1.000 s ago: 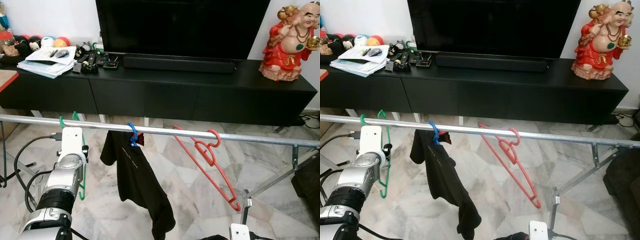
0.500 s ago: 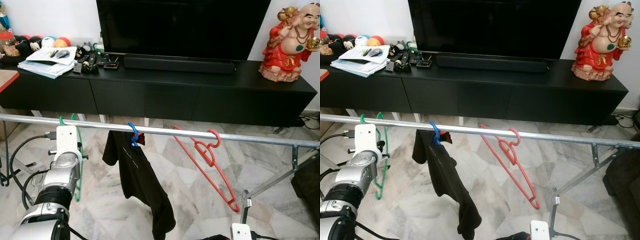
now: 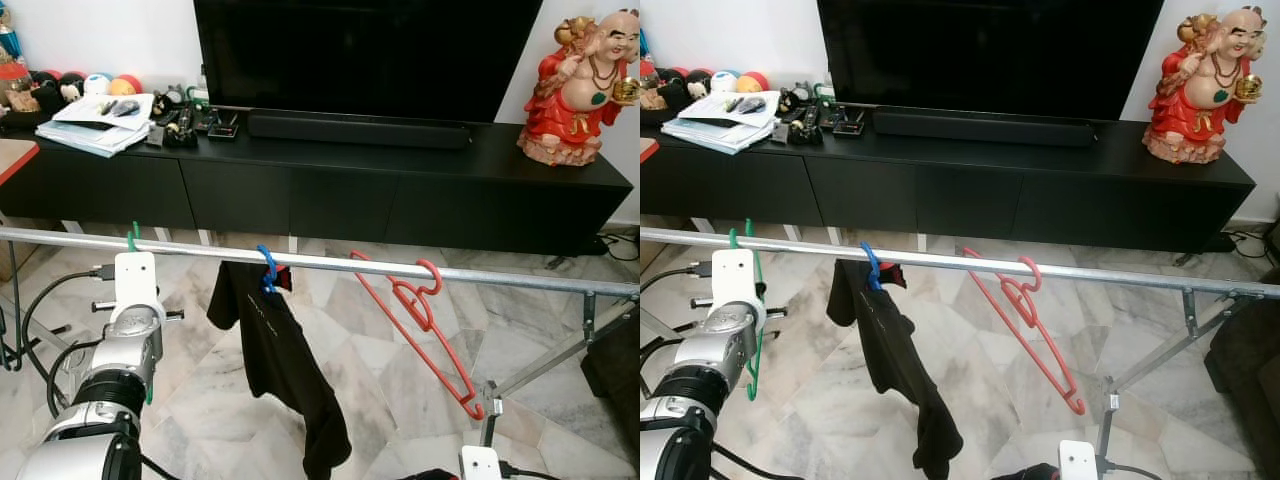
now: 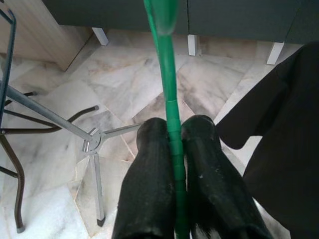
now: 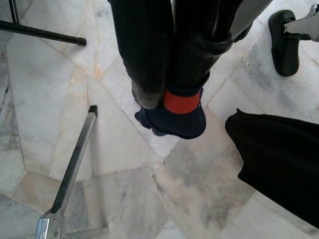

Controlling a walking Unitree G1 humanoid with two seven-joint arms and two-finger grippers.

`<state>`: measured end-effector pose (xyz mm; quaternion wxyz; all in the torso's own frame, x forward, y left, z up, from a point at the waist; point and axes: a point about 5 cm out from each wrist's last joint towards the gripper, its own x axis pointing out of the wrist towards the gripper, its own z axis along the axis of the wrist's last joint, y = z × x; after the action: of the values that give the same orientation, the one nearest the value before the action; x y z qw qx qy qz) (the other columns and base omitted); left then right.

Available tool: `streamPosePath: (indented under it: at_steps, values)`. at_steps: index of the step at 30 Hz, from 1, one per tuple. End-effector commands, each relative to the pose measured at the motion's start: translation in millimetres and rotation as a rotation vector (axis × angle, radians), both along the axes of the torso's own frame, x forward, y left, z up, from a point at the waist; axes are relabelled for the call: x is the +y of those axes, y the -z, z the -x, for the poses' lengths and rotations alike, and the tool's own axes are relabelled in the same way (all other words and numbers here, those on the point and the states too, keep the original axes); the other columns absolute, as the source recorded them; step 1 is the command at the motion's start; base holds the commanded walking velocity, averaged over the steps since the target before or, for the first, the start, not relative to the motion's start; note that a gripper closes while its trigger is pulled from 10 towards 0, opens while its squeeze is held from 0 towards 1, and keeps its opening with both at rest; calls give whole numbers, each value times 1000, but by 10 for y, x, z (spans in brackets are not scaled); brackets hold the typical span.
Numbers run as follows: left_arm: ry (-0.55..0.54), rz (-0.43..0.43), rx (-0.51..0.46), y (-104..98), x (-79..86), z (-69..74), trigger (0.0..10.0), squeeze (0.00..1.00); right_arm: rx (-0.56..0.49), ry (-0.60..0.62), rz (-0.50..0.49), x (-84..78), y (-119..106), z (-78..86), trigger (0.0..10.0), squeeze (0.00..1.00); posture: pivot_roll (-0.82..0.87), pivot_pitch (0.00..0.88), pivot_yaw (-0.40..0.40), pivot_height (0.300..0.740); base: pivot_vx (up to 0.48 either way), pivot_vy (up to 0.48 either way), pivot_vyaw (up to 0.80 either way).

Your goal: Hang hanger

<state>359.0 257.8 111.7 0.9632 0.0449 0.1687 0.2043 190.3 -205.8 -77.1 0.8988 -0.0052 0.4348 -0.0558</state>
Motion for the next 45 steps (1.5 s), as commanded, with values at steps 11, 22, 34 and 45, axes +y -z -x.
streamPosePath:
  at_steps: [11,22,34,45]
  values:
    - [-3,0,22,41,29,18,0,0,-7,-3,7,-27,-15,-17,10000,0,-10,68,-65,740,0,0,0]
    - [61,-56,-107,-161,43,43,0,0,-12,4,8,-31,-13,-10,10000,0,2,76,-64,740,0,0,0]
    - [224,-208,-110,-7,-57,435,0,0,-12,14,8,-43,-9,5,10000,0,7,78,-58,740,0,0,0]
    - [218,-129,218,975,84,1044,10000,0,-13,16,9,-44,-7,9,10000,0,5,79,-52,740,0,0,0]
